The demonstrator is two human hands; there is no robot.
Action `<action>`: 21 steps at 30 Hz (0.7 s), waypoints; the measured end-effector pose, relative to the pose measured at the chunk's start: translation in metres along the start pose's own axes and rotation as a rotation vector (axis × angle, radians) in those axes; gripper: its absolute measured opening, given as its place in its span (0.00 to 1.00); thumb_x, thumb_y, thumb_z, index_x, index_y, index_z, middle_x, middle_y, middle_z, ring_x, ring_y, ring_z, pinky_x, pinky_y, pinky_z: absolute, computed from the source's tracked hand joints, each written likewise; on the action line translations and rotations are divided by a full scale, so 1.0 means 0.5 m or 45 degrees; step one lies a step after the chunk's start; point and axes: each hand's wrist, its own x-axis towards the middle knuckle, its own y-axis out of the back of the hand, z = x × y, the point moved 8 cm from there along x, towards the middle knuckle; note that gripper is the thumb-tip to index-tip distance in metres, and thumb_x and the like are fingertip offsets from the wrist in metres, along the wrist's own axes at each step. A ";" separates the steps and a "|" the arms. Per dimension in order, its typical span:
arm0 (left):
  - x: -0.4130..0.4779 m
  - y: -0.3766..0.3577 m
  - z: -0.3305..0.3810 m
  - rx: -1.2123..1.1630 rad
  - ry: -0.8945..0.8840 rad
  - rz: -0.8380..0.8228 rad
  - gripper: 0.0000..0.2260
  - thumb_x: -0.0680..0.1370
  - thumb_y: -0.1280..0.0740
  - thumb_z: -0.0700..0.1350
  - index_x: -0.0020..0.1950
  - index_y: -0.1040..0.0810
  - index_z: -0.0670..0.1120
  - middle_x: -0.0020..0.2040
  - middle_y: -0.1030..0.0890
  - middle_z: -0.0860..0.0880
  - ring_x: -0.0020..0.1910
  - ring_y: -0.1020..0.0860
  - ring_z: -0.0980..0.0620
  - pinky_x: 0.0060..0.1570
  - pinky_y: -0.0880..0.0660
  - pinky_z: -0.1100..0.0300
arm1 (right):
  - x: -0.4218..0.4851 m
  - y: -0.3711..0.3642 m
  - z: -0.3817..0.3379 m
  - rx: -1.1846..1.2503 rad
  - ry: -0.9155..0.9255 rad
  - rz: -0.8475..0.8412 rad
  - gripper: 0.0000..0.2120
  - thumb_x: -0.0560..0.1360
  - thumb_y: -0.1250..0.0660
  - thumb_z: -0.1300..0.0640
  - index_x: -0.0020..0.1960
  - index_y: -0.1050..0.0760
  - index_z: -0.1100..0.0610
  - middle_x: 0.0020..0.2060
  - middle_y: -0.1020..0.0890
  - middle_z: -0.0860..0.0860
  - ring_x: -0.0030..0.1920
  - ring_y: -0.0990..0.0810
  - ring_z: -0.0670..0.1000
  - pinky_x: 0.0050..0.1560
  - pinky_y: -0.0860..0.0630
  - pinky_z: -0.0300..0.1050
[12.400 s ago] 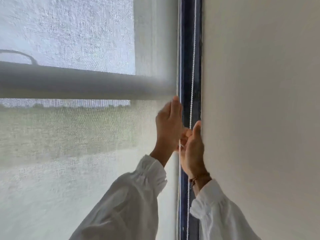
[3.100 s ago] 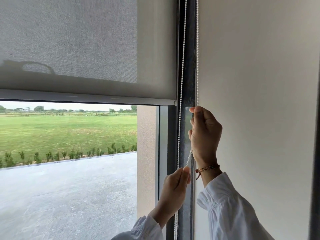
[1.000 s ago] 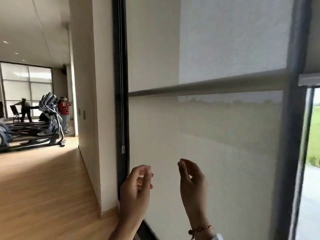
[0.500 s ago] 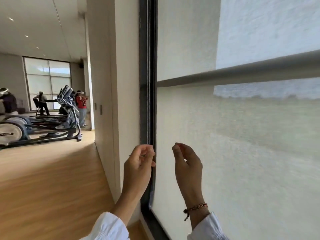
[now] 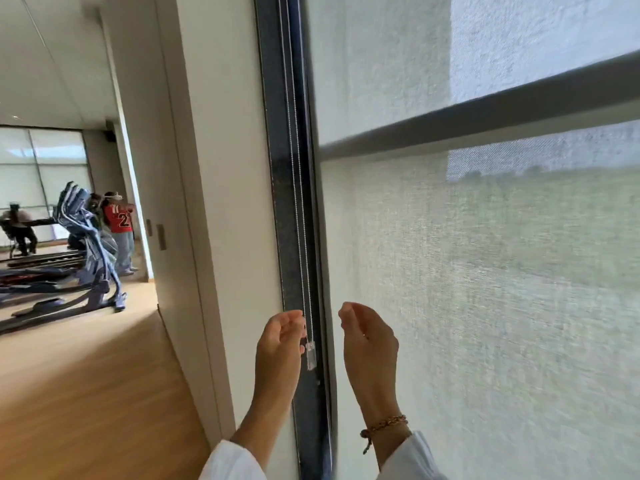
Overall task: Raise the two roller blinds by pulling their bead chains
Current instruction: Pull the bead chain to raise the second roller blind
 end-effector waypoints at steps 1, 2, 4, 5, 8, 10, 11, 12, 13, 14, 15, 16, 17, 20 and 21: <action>0.052 -0.006 -0.014 -0.016 -0.003 -0.005 0.06 0.78 0.40 0.47 0.52 0.25 0.50 0.48 0.21 0.51 0.48 0.23 0.55 0.45 0.26 0.62 | 0.034 -0.032 0.022 -0.004 0.009 0.006 0.11 0.77 0.39 0.57 0.36 0.25 0.51 0.31 0.22 0.46 0.34 0.25 0.42 0.36 0.31 0.27; 0.111 -0.015 -0.035 -0.035 -0.009 -0.013 0.05 0.78 0.40 0.47 0.50 0.25 0.52 0.47 0.21 0.52 0.48 0.23 0.55 0.44 0.27 0.62 | 0.075 -0.071 0.049 0.000 0.025 0.002 0.11 0.77 0.39 0.57 0.37 0.25 0.54 0.31 0.21 0.49 0.33 0.26 0.43 0.36 0.31 0.29; 0.229 -0.039 -0.077 -0.074 -0.011 -0.023 0.05 0.78 0.40 0.46 0.47 0.25 0.54 0.47 0.21 0.52 0.48 0.23 0.54 0.45 0.27 0.61 | 0.161 -0.147 0.106 -0.001 0.034 -0.014 0.11 0.77 0.40 0.56 0.39 0.25 0.59 0.31 0.21 0.52 0.32 0.27 0.44 0.36 0.30 0.36; 0.290 -0.051 -0.097 -0.089 0.002 -0.024 0.05 0.78 0.39 0.46 0.46 0.25 0.54 0.47 0.21 0.51 0.48 0.23 0.54 0.46 0.27 0.60 | 0.211 -0.185 0.133 -0.010 0.023 -0.019 0.11 0.77 0.40 0.57 0.40 0.24 0.58 0.31 0.22 0.50 0.32 0.28 0.44 0.37 0.30 0.35; 0.458 -0.079 -0.125 -0.097 0.001 -0.028 0.05 0.78 0.40 0.47 0.46 0.26 0.53 0.48 0.21 0.50 0.49 0.23 0.52 0.51 0.26 0.56 | 0.363 -0.288 0.192 -0.052 0.009 -0.018 0.07 0.77 0.40 0.57 0.48 0.23 0.56 0.40 0.20 0.47 0.42 0.24 0.46 0.45 0.28 0.36; 0.564 -0.091 -0.137 -0.103 -0.020 -0.024 0.05 0.78 0.42 0.48 0.48 0.26 0.53 0.47 0.22 0.52 0.49 0.24 0.54 0.51 0.26 0.57 | 0.465 -0.347 0.235 -0.053 -0.020 0.032 0.11 0.77 0.40 0.56 0.58 0.27 0.56 0.51 0.20 0.51 0.52 0.23 0.50 0.55 0.27 0.43; 0.604 -0.097 -0.139 -0.108 -0.034 -0.028 0.06 0.79 0.42 0.49 0.50 0.26 0.52 0.48 0.23 0.53 0.49 0.25 0.55 0.51 0.27 0.58 | 0.508 -0.368 0.251 -0.042 -0.025 0.058 0.13 0.77 0.39 0.56 0.61 0.30 0.56 0.55 0.22 0.51 0.55 0.25 0.51 0.57 0.29 0.44; 0.644 -0.104 -0.144 -0.113 -0.050 -0.039 0.08 0.79 0.43 0.49 0.53 0.26 0.50 0.49 0.24 0.54 0.50 0.25 0.56 0.52 0.28 0.58 | 0.553 -0.389 0.267 -0.045 -0.021 0.085 0.15 0.77 0.39 0.57 0.63 0.32 0.56 0.57 0.23 0.52 0.58 0.26 0.51 0.57 0.31 0.43; 0.678 -0.111 -0.151 -0.119 -0.066 -0.054 0.10 0.79 0.44 0.49 0.56 0.27 0.49 0.51 0.24 0.54 0.51 0.25 0.56 0.53 0.28 0.58 | 0.596 -0.412 0.288 -0.060 -0.030 0.101 0.18 0.76 0.39 0.58 0.65 0.35 0.57 0.59 0.25 0.54 0.60 0.27 0.53 0.58 0.32 0.43; 0.708 -0.120 -0.160 -0.132 -0.078 -0.073 0.11 0.79 0.44 0.49 0.57 0.27 0.48 0.53 0.24 0.53 0.53 0.26 0.55 0.55 0.28 0.57 | 0.636 -0.433 0.311 -0.090 -0.053 0.108 0.20 0.76 0.39 0.58 0.67 0.37 0.58 0.62 0.27 0.56 0.63 0.29 0.55 0.60 0.33 0.44; 0.737 -0.128 -0.171 -0.148 -0.088 -0.090 0.12 0.79 0.44 0.49 0.58 0.27 0.48 0.54 0.24 0.53 0.54 0.26 0.55 0.57 0.29 0.55 | 0.672 -0.454 0.333 -0.119 -0.080 0.108 0.22 0.76 0.39 0.59 0.68 0.39 0.59 0.64 0.28 0.58 0.64 0.30 0.56 0.62 0.34 0.47; 0.759 -0.136 -0.180 -0.156 -0.097 -0.106 0.12 0.79 0.44 0.49 0.58 0.27 0.48 0.54 0.24 0.52 0.55 0.26 0.54 0.59 0.29 0.54 | 0.700 -0.472 0.348 -0.151 -0.101 0.095 0.23 0.76 0.38 0.59 0.68 0.40 0.59 0.64 0.29 0.59 0.64 0.30 0.57 0.63 0.34 0.48; 0.785 -0.146 -0.190 -0.160 -0.107 -0.126 0.13 0.79 0.45 0.49 0.59 0.27 0.47 0.55 0.24 0.51 0.55 0.26 0.54 0.61 0.30 0.53 | 0.728 -0.495 0.364 -0.172 -0.088 0.086 0.24 0.75 0.38 0.59 0.68 0.41 0.59 0.64 0.28 0.59 0.64 0.30 0.58 0.64 0.33 0.49; 0.842 -0.178 -0.216 -0.189 -0.123 -0.193 0.14 0.80 0.45 0.47 0.63 0.29 0.46 0.60 0.26 0.49 0.60 0.28 0.53 0.64 0.33 0.56 | 0.779 -0.533 0.394 -0.236 -0.073 0.084 0.24 0.73 0.36 0.58 0.67 0.39 0.58 0.61 0.25 0.58 0.61 0.26 0.58 0.61 0.29 0.51; 0.854 -0.183 -0.220 -0.209 -0.133 -0.202 0.15 0.80 0.46 0.47 0.63 0.30 0.45 0.61 0.26 0.49 0.61 0.28 0.53 0.64 0.34 0.58 | 0.788 -0.533 0.401 -0.242 -0.066 0.103 0.21 0.74 0.36 0.57 0.65 0.37 0.56 0.58 0.23 0.57 0.57 0.24 0.58 0.58 0.27 0.50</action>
